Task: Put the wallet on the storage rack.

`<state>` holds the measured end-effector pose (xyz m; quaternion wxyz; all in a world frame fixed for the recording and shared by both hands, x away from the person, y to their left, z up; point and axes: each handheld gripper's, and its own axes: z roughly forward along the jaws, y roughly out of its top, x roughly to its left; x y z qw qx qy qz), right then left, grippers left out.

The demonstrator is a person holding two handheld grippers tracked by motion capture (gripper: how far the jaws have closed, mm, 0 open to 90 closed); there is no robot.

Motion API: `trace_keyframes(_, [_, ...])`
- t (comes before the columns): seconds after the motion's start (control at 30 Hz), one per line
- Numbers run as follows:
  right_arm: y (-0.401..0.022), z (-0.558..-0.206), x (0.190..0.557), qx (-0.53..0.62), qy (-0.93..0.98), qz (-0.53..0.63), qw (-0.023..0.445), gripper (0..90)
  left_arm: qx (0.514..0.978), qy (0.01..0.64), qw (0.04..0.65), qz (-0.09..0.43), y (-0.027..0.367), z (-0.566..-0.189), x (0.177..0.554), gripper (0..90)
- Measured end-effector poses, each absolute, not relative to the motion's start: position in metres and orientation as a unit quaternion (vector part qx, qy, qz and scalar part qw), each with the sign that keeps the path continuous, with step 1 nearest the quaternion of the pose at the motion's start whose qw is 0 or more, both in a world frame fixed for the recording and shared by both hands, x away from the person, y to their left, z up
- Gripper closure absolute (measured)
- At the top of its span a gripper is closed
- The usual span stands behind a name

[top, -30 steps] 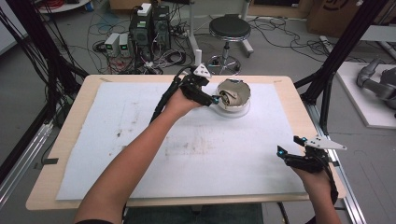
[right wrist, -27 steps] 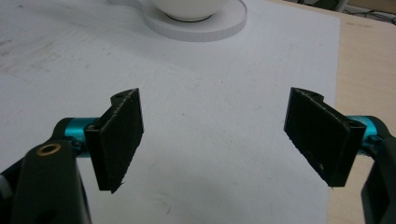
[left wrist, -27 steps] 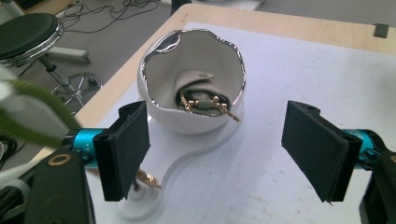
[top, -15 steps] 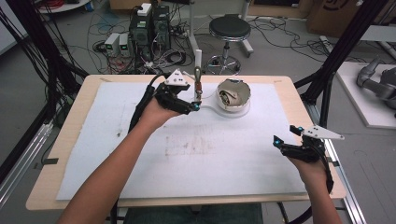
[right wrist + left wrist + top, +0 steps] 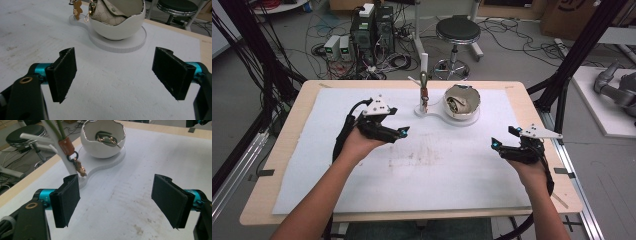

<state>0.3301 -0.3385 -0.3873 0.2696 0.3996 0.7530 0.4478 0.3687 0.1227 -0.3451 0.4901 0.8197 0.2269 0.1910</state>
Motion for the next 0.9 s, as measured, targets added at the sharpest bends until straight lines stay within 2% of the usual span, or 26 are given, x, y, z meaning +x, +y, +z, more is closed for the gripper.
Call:
trace_keyframes(0.4, [-0.336, -0.397, 0.331, 0.402, 0.751, 0.452, 0.266, 20.2, 0.796, 0.272, 0.502, 0.202, 0.172, -0.377, 0.351, 22.4])
trace_keyframes(0.9, [-0.338, -0.401, 0.331, 0.395, 0.757, 0.448, 0.264, 20.2, 0.784, 0.301, 0.503, 0.203, 0.199, -0.406, 0.329, 21.1])
